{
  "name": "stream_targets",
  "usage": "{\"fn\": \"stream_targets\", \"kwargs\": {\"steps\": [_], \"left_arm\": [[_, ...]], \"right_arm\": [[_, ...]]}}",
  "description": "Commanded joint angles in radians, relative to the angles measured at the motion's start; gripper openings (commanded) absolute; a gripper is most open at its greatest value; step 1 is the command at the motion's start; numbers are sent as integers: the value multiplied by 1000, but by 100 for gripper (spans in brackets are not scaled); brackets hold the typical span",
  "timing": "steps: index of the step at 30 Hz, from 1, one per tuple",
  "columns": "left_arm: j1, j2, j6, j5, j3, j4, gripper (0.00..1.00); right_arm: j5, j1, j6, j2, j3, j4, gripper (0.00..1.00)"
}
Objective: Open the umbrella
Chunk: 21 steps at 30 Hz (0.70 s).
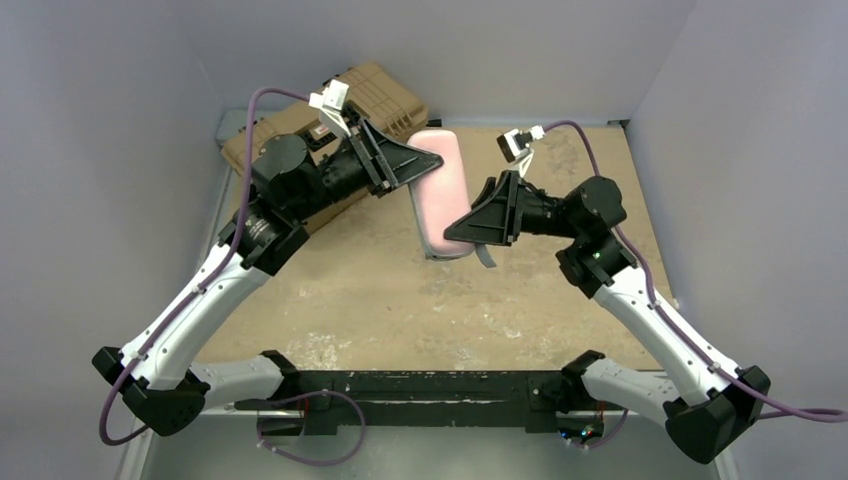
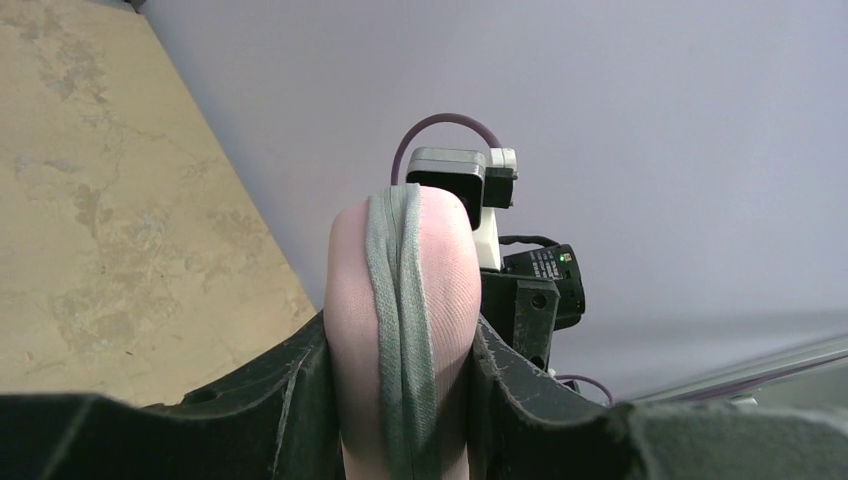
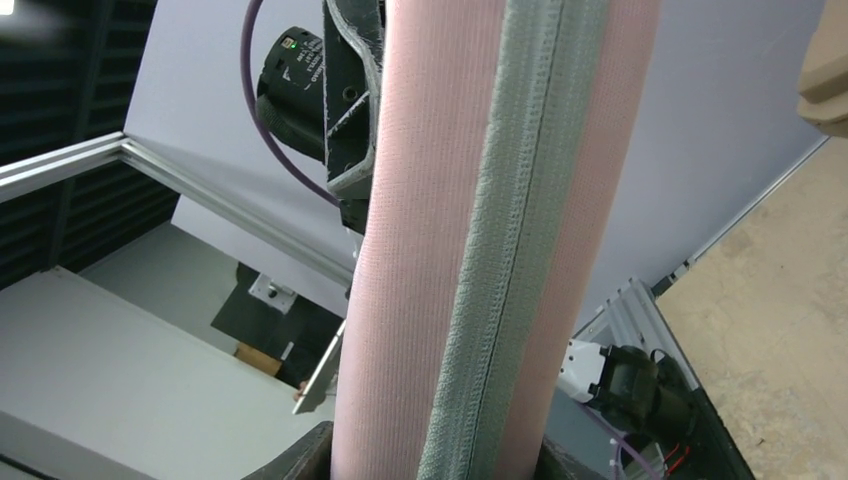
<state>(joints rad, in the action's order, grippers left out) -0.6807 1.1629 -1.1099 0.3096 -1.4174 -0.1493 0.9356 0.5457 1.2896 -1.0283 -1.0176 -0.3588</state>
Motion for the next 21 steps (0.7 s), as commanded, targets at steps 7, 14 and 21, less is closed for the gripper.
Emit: {"fn": "stream_targets", "kwargs": {"steps": [7,14,21], "left_arm": [[-1,-25,53,-28,-85,-37,80],[10,-78,106,-66,-52,-191,100],[-9,-92,26,-59,63,-98,91]], "right_arm": [[-12,10,-105,-42,-114,148,11],[-17,10,-103,-46,-155,168,11],[-17,10,-115,-69,-179,183,10]]}}
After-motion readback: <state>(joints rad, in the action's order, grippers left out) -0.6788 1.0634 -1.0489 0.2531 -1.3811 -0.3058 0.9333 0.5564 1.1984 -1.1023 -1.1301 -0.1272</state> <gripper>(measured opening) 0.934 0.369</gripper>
